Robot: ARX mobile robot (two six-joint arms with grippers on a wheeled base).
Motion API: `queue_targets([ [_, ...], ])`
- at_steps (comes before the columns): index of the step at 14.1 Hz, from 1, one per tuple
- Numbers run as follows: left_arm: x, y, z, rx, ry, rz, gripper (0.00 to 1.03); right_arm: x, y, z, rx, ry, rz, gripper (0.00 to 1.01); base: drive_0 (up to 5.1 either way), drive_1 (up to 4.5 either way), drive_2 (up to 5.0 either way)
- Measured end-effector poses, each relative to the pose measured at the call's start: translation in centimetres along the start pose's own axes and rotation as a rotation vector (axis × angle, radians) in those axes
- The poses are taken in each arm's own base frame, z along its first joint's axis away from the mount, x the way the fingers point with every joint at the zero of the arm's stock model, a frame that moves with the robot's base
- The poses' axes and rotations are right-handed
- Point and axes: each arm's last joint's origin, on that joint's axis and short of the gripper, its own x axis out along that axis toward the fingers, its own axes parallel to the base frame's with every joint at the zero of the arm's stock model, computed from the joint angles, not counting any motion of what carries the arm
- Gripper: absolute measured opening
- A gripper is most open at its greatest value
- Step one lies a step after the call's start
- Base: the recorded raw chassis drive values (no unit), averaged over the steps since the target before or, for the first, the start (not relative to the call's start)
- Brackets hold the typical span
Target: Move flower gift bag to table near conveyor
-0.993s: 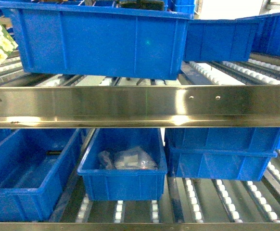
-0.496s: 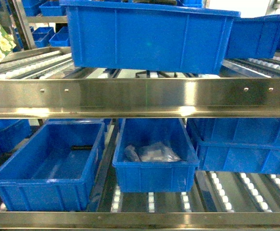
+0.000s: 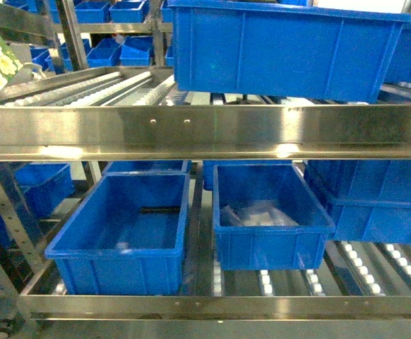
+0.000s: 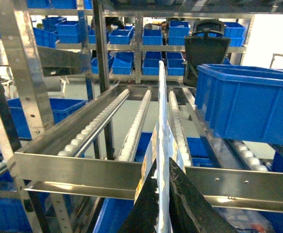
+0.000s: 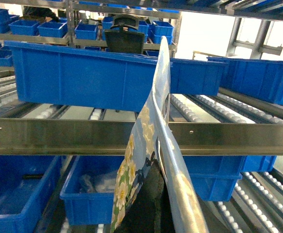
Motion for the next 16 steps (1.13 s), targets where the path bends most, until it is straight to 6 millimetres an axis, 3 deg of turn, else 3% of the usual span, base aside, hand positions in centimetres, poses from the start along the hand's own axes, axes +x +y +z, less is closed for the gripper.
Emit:
queue_targets([
  [16, 0.00, -0.01, -0.03, 0.001, 0.003, 0.000, 0.03, 0.01, 0.01, -0.06, -0.001, 0.006, 0.001, 0.02, -4.0, -0.46, 4.6],
])
